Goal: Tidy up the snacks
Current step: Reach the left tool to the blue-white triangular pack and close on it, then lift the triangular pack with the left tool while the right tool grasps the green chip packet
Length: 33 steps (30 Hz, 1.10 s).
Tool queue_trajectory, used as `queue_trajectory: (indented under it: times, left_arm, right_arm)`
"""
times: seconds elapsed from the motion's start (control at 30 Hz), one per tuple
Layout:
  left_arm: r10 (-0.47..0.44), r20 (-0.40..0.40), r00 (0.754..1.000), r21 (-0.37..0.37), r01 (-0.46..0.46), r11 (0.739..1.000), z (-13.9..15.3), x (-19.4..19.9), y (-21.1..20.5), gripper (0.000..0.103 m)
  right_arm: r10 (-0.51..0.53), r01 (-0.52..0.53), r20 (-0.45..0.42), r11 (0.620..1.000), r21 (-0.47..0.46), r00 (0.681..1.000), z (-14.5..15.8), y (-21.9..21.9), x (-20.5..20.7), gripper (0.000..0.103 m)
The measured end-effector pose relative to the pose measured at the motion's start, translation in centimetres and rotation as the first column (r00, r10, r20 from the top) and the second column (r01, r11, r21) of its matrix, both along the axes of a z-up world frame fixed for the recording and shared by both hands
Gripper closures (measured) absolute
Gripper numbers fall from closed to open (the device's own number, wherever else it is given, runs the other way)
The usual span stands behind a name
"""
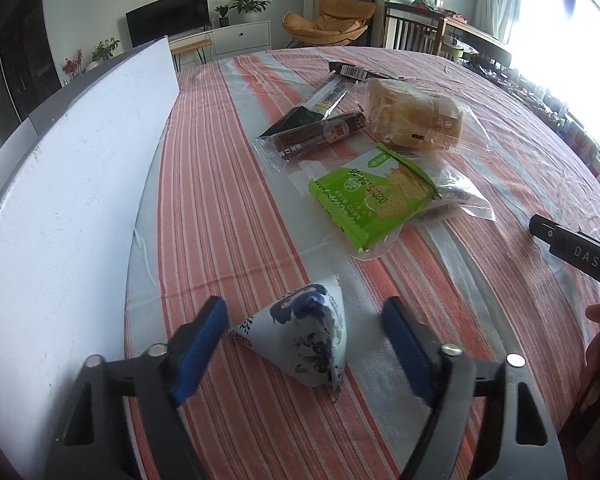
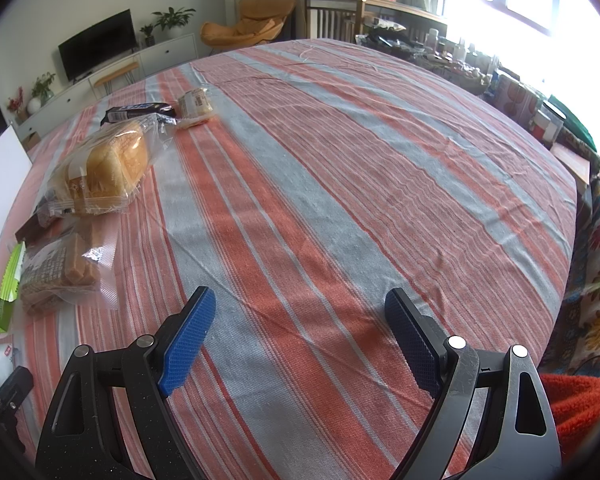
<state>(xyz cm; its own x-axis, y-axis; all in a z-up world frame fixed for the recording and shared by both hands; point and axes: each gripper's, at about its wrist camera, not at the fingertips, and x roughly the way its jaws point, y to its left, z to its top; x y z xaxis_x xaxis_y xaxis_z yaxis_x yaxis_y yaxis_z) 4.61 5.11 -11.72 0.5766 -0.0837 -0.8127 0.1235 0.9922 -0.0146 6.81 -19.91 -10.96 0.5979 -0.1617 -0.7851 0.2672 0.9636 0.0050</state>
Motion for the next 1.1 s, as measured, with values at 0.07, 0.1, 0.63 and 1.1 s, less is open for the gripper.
queue_trajectory:
  times: [0.07, 0.1, 0.63, 1.1]
  left_arm:
    - [-0.019, -0.001, 1.000, -0.008, 0.018, 1.000, 0.3, -0.3, -0.2, 0.053]
    - [-0.014, 0.000, 1.000, -0.008, 0.014, 1.000, 0.3, -0.3, -0.3, 0.054]
    - [-0.055, 0.048, 0.997, -0.122, 0.061, 0.991, 5.7, -4.6, -0.5, 0.055]
    - [-0.092, 0.180, 0.979, -0.189, 0.126, 0.974, 13.4, -7.9, 0.1, 0.055]
  right_arm:
    - [0.000, 0.000, 0.000, 1.000, 0.000, 1.000, 0.0, 0.0, 0.0, 0.014]
    - [0.001, -0.001, 0.000, 1.000, 0.000, 1.000, 0.0, 0.0, 0.0, 0.014]
    - [0.002, -0.002, 0.001, 1.000, 0.001, 1.000, 0.0, 0.0, 0.0, 0.014]
    - [0.002, -0.002, 0.002, 1.000, 0.002, 1.000, 0.0, 0.0, -0.1, 0.014]
